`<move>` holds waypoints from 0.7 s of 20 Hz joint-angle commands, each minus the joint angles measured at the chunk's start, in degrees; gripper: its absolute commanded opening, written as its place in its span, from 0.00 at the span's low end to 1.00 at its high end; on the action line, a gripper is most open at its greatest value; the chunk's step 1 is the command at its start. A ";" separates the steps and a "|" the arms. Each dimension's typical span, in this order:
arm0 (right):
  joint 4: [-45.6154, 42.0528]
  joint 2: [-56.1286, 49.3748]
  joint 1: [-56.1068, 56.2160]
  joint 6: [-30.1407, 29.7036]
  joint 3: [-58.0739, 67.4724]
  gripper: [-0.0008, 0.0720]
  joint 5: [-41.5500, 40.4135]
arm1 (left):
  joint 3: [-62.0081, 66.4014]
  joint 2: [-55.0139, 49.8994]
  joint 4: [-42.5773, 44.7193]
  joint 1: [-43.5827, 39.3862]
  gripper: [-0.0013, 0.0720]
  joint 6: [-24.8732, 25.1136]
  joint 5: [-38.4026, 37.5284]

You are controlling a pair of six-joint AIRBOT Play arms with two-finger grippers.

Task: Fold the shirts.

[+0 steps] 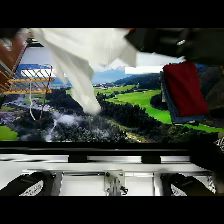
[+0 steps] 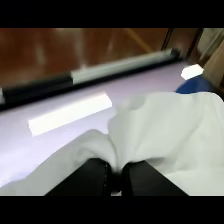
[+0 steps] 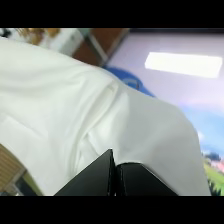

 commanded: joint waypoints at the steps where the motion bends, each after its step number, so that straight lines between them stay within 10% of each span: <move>1: -0.55 8.24 0.00 1.84 4.13 0.09 -0.63 | 9.86 2.43 -1.60 0.02 0.07 0.20 -3.34; 10: -20.31 5.73 0.00 19.89 2.60 0.09 -34.25 | -4.42 -3.10 6.49 -0.44 0.07 2.32 -10.54; 14: -26.64 0.46 0.00 21.59 -9.92 0.09 -33.46 | -11.19 -15.89 4.66 -4.79 0.07 2.36 -10.40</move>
